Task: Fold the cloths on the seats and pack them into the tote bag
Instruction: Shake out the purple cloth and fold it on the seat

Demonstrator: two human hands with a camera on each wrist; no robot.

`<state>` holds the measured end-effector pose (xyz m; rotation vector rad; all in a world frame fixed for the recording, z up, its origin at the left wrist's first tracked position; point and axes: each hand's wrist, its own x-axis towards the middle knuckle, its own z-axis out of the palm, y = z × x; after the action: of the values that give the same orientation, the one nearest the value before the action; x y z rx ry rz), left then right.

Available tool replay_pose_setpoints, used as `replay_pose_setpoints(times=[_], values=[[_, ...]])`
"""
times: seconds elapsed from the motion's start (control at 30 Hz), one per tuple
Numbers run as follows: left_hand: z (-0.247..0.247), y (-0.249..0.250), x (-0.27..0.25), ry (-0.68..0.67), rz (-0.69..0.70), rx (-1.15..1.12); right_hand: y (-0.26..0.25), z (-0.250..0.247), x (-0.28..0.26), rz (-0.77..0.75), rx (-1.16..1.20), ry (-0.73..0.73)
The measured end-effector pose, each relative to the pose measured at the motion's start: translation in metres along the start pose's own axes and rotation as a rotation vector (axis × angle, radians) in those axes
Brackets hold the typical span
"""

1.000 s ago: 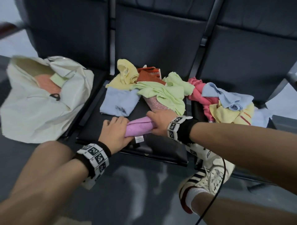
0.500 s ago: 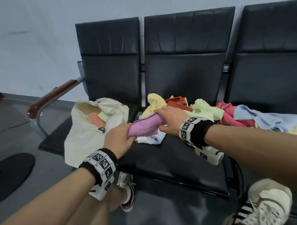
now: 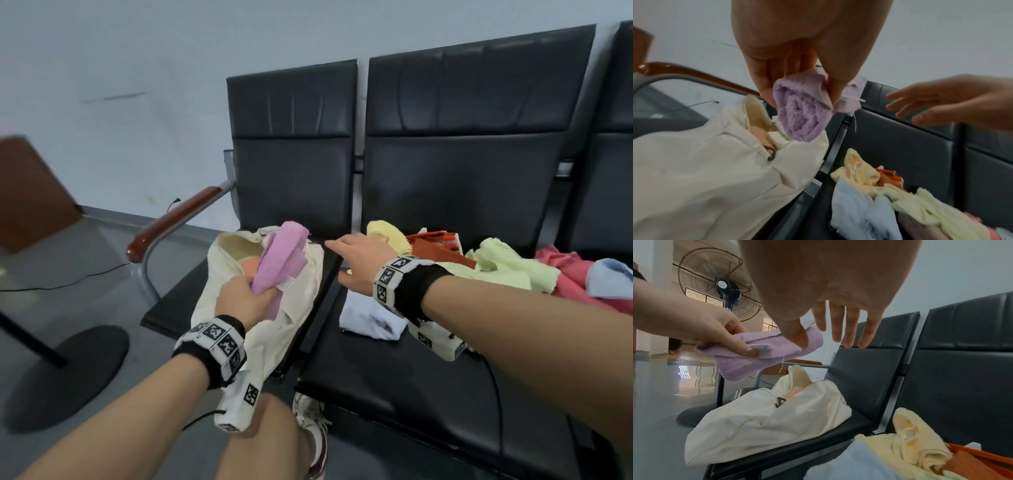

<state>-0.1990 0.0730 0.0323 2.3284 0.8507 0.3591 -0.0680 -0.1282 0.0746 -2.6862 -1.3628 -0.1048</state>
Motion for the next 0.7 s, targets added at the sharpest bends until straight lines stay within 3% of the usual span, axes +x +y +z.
replay_pose_setpoints(times=[0.27, 0.43, 0.7], values=[[0.013, -0.03, 0.068, 0.033, -0.33, -0.312, -0.018, 0.059, 0.06, 0.003, 0.002, -0.147], [0.028, -0.046, 0.108, -0.044, -0.553, -0.512, -0.032, 0.09, 0.09, -0.058, 0.005, -0.182], [0.06, -0.073, 0.148, -0.101, -0.7, -0.619, -0.045, 0.123, 0.116, -0.225, -0.18, -0.214]])
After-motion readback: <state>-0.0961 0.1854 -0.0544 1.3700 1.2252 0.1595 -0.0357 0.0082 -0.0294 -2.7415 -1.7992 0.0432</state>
